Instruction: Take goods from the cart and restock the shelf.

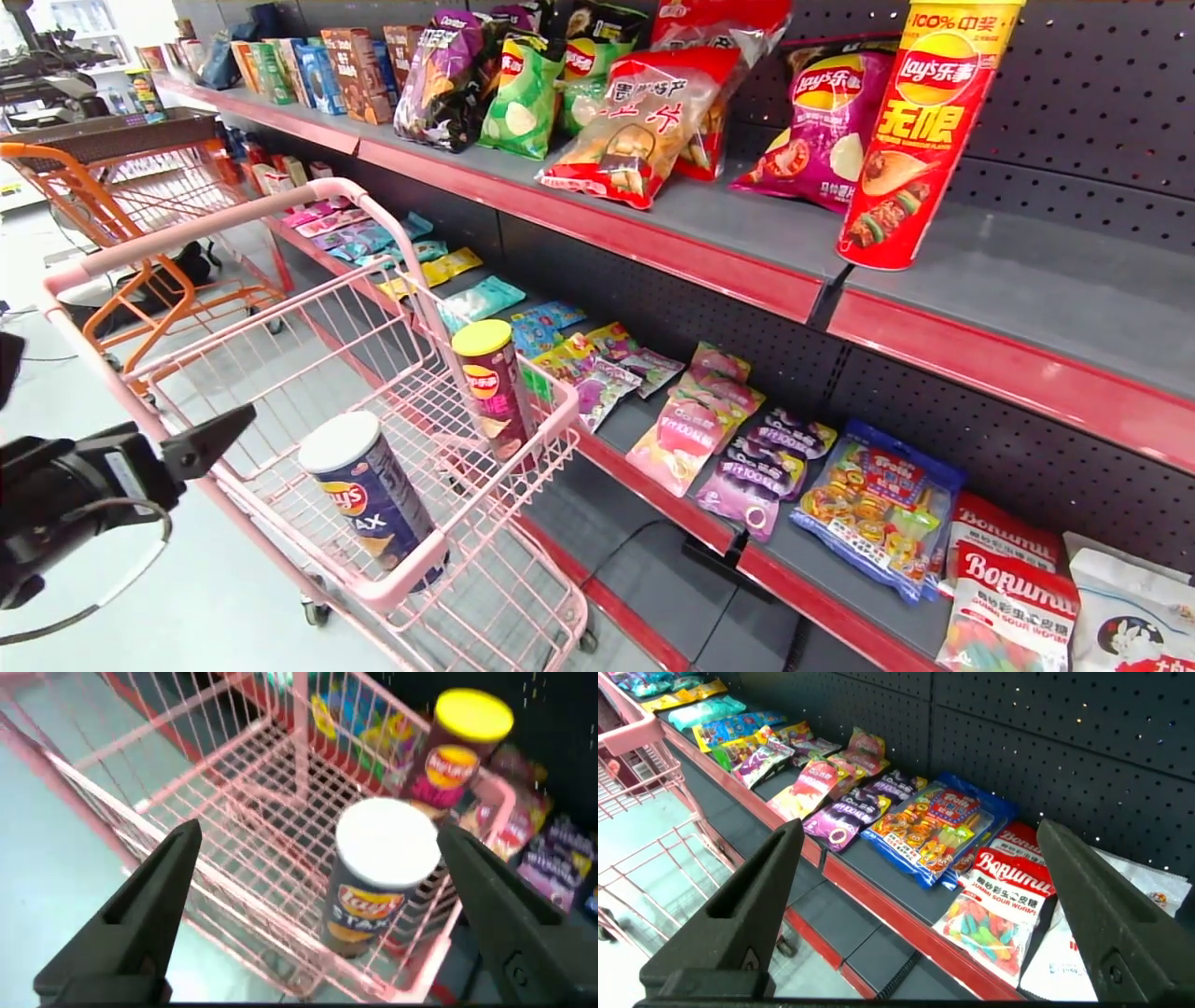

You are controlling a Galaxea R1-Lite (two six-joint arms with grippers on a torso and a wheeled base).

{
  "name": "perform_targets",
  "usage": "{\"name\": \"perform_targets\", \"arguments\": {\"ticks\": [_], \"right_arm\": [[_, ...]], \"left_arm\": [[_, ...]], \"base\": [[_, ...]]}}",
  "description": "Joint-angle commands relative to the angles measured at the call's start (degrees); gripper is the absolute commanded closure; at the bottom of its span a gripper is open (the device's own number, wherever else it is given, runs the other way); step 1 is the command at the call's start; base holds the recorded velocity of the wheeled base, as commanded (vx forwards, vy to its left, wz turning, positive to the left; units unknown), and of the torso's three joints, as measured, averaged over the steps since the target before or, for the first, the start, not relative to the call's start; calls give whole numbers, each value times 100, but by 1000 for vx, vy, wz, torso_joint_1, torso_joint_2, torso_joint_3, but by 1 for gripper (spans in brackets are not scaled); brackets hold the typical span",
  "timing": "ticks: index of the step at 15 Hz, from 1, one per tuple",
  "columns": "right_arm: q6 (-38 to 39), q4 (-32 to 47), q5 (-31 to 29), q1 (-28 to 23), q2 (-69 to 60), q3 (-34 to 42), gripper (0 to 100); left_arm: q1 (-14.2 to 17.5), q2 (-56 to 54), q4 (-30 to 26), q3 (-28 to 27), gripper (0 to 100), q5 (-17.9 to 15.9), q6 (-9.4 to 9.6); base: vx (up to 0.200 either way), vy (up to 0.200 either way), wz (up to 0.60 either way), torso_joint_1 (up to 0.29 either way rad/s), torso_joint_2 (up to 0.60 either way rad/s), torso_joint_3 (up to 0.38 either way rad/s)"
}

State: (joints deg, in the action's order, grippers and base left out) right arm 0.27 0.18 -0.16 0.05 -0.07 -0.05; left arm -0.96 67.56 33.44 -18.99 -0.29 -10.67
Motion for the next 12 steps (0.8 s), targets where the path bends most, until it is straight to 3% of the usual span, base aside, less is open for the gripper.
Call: {"name": "perform_targets", "arguments": {"ticks": [1,6,10,12], "right_arm": [[0,-1,-2,4,7,5,0],[0,-1,-2,4,7,-4,0],[0,-1,-2,4,7,-4,0],[0,-1,-2,4,7,-4,0]], "left_arm": [[-150,732,31,62,0,-103,12],[-686,1268,40,45,0,-103,47],[-774,1673,75,18,0,-111,144],[-783,2042,444,36,0,-111,179]], "base": [[0,0,0,0,0,0],[0,0,0,0,0,0],[0,0,0,0,0,0],[0,0,0,0,0,0]]}}
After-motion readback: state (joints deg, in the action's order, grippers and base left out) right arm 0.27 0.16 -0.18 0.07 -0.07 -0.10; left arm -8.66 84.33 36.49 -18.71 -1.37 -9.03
